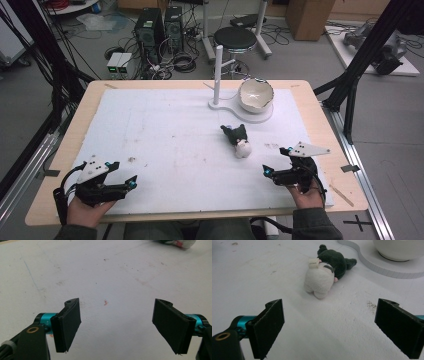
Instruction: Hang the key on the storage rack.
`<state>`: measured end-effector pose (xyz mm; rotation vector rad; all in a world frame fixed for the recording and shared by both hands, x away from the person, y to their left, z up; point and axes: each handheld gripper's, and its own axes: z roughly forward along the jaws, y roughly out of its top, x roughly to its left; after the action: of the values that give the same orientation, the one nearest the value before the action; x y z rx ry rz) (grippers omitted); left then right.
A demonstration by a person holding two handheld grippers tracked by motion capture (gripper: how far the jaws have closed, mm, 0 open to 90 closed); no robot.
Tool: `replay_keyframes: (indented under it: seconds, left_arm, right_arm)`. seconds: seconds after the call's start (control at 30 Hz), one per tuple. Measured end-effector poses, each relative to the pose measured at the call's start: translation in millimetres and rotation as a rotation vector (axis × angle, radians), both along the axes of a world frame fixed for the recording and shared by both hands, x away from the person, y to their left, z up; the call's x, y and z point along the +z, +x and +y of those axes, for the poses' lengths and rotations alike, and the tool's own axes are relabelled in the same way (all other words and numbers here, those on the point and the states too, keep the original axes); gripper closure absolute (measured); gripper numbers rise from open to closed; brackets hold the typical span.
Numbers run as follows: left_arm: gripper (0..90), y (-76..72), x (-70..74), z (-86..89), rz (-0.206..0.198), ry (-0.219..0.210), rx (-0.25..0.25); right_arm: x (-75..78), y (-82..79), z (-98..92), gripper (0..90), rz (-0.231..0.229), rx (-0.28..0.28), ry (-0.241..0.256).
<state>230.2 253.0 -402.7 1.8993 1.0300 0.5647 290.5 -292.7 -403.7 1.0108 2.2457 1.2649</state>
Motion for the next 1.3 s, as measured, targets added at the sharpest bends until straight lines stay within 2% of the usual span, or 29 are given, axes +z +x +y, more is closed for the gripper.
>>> replay_keyframes:
  seconds: [0.9, 1.1, 1.13, 1.3]
  left_arm:
    - [23.6, -0.2, 1.6, -2.0, -0.011, -0.008, -0.020]
    - [23.6, 0.8, 1.3, -1.3, -0.009, -0.011, -0.012]
    - [23.7, 0.5, 1.2, -1.1, -0.006, -0.011, -0.009]
    - [23.8, -0.4, 1.5, -1.6, -0.010, -0.012, -0.020]
  right_arm:
    - [-1.1, 1.3, 5.0, 8.0, 0.006, 0.012, -0.012]
    - [1.1, 4.2, 8.2, 8.0, 0.014, 0.020, -0.016]
    - [2.5, 5.7, 8.8, 8.0, 0.002, 0.021, -0.013]
    - [5.5, 6.9, 8.6, 8.0, -0.004, 0.020, -0.011]
